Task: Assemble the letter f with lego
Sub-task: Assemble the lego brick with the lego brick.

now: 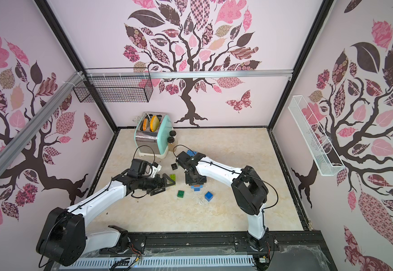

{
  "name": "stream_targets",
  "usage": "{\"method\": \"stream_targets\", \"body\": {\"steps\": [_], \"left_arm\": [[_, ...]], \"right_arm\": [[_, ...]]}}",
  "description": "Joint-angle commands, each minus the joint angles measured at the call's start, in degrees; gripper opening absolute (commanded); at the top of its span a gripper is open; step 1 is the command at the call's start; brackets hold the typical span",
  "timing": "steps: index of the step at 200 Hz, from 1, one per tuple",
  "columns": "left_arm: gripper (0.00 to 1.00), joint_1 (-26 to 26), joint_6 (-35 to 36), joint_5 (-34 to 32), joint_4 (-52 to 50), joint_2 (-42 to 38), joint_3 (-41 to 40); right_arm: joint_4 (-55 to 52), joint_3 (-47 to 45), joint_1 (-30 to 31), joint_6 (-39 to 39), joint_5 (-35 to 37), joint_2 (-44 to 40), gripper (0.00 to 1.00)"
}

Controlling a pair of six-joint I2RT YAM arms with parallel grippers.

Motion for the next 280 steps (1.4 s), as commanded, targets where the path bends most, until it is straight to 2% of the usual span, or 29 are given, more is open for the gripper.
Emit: {"method": "stream_targets", "body": {"steps": [1,94,150,225,280], "left_arm": [[0.92,0.3,1.1,-0.6,-0.4,-0.1,0.0],[0.92,0.3,1.5,-1.2,-0.7,0.5,0.2],[0.92,0.4,1.6,-1.7,-1.1,0.3,0.2],[0.92,0.4,1.5,-1.6,-1.0,0.5,0.2],[0.92,0.4,1.5,-1.7,-1.0,0.3,0.1]], "right_arm": [[-4.1,-0.5,0.1,-0.4,-1.9,4.5,0.29],[-4.1,9.9,-3.3,-1.7,-0.8,4.7,0.29],[-4.7,10.9,-3.6,-2.5,-1.3,6.5,0.32],[-6.6,12.2,-3.7,-2.1,-0.7,5.5,0.41],[-7.7,13.6,-3.6,-1.7,-0.8,4.9,0.45]]}}
